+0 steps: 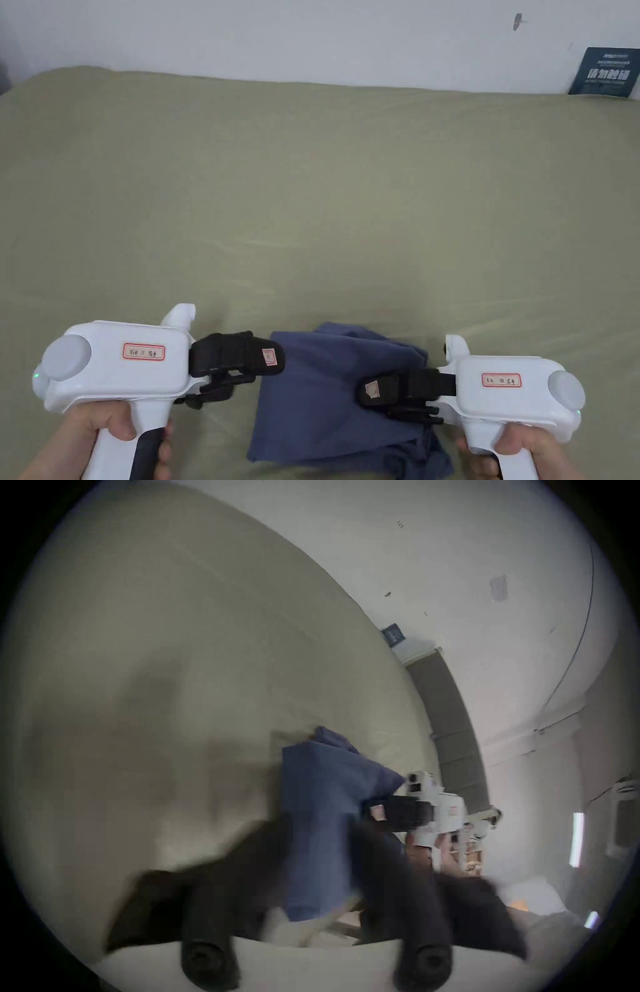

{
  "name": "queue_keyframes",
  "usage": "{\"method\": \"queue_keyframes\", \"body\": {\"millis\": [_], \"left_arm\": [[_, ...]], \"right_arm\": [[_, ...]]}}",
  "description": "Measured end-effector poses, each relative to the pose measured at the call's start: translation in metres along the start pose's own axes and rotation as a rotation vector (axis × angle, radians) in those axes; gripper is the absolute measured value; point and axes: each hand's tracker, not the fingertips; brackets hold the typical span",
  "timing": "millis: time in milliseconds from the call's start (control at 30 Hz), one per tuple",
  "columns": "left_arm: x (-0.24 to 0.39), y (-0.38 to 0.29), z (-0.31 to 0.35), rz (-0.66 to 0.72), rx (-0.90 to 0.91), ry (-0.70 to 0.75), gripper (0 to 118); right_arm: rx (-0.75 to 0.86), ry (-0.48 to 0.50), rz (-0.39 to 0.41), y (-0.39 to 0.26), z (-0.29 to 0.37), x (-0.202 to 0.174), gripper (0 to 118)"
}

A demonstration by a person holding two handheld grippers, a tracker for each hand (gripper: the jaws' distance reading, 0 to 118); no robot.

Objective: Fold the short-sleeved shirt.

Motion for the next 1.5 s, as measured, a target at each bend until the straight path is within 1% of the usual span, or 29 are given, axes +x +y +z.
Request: {"method": "queue_keyframes", "body": {"millis": [33,100,167,200,233,267,300,333,367,400,433,467,533,567,600,633,667,700,733,800,833,900,933,1000,1167,1233,1333,1367,1500], "left_arm": [[-0.001,0.003,-0.008,0.001,-0.008,-0.021,116],[-0.004,0.005,-0.033,0.049,-0.059,-0.098,108],[-0.001,-0.002,-0.049,0.075,-0.108,-0.127,96],[0.002,-0.003,-0.056,0.052,-0.102,-0.131,90],[0.005,-0.002,-0.058,0.039,-0.096,-0.103,77],[-0.008,0.008,-0.057,0.037,-0.089,-0.082,37],[-0.008,0.011,-0.056,0.021,-0.09,-0.025,32],[-0.009,0.011,-0.058,0.003,-0.101,0.026,32],[-0.013,0.012,-0.058,0.017,-0.115,-0.015,32],[-0.02,0.016,-0.055,0.04,-0.106,-0.042,32],[-0.019,0.017,-0.054,0.038,-0.105,-0.024,32],[-0.017,0.017,-0.053,0.018,-0.103,-0.011,32],[-0.008,0.011,-0.052,0.021,-0.1,0.005,32],[-0.004,0.007,-0.051,0.02,-0.097,0.01,32],[-0.003,0.006,-0.05,0.018,-0.094,0.016,32],[-0.002,0.005,-0.049,0.019,-0.093,0.021,32],[0.006,-0.001,-0.048,0.02,-0.09,0.023,32],[0.009,-0.003,-0.046,0.021,-0.088,0.027,32],[0.01,-0.004,-0.045,0.021,-0.085,0.035,32],[0.018,-0.008,-0.043,0.018,-0.084,0.04,32],[0.02,-0.009,-0.043,0.018,-0.083,0.044,32],[0.023,-0.01,-0.041,0.013,-0.084,0.047,32],[0.026,-0.009,-0.041,0.013,-0.085,0.049,32],[0.03,-0.009,-0.04,0.008,-0.09,0.051,32],[0.033,-0.001,-0.026,-0.008,-0.101,0.031,32],[0.011,0.024,-0.013,-0.02,-0.105,0.029,32],[-0.006,0.04,0.023,-0.049,-0.097,0.074,32],[-0.013,0.045,0.035,-0.046,-0.087,0.087,32],[-0.055,0.07,0.102,-0.011,-0.025,0.157,32]], "right_arm": [[-0.001,0.005,-0.005,0.0,0.001,0.001,0],[0.002,0.023,-0.034,0.0,0.0,0.006,0],[0.009,0.032,-0.055,0.0,0.001,0.008,0],[0.01,0.039,-0.065,0.0,0.001,0.01,0],[0.009,0.042,-0.072,0.001,0.001,0.012,0],[0.011,0.04,-0.077,0.002,0.001,0.012,0],[0.015,0.035,-0.076,0.001,0.002,0.009,0],[0.026,-0.002,-0.059,0.001,0.005,0.003,0],[0.032,-0.075,-0.01,0.0,0.008,-0.006,0],[0.061,-0.158,0.076,-0.003,0.014,-0.023,0],[0.093,-0.224,0.173,-0.009,0.021,-0.042,0],[0.147,-0.357,0.331,-0.019,0.029,-0.068,0],[0.394,-0.735,0.689,-0.05,0.037,-0.123,0],[0.532,-0.871,0.838,-0.069,0.037,-0.143,0],[0.713,-0.985,0.895,-0.085,0.039,-0.157,0],[0.835,-1.051,0.916,-0.092,0.039,-0.164,0],[0.932,-1.042,0.917,-0.1,0.045,-0.173,0],[0.99,-1.011,0.907,-0.107,0.051,-0.18,0],[1.038,-1.02,0.901,-0.114,0.054,-0.186,0],[1.072,-1.025,0.915,-0.115,0.061,-0.188,0],[1.081,-1.043,0.906,-0.117,0.063,-0.19,0],[1.078,-1.023,0.888,-0.116,0.071,-0.19,0],[1.079,-1.03,0.883,-0.116,0.071,-0.19,0],[1.069,-1.034,0.897,-0.116,0.072,-0.19,0],[1.035,-1.012,0.888,-0.111,0.069,-0.191,0],[1.023,-1.002,0.891,-0.109,0.062,-0.193,0],[1.006,-0.978,0.911,-0.108,0.042,-0.199,0],[1.002,-0.977,0.915,-0.106,0.034,-0.201,0],[0.948,-0.911,0.935,-0.095,-0.011,-0.209,0]]}}
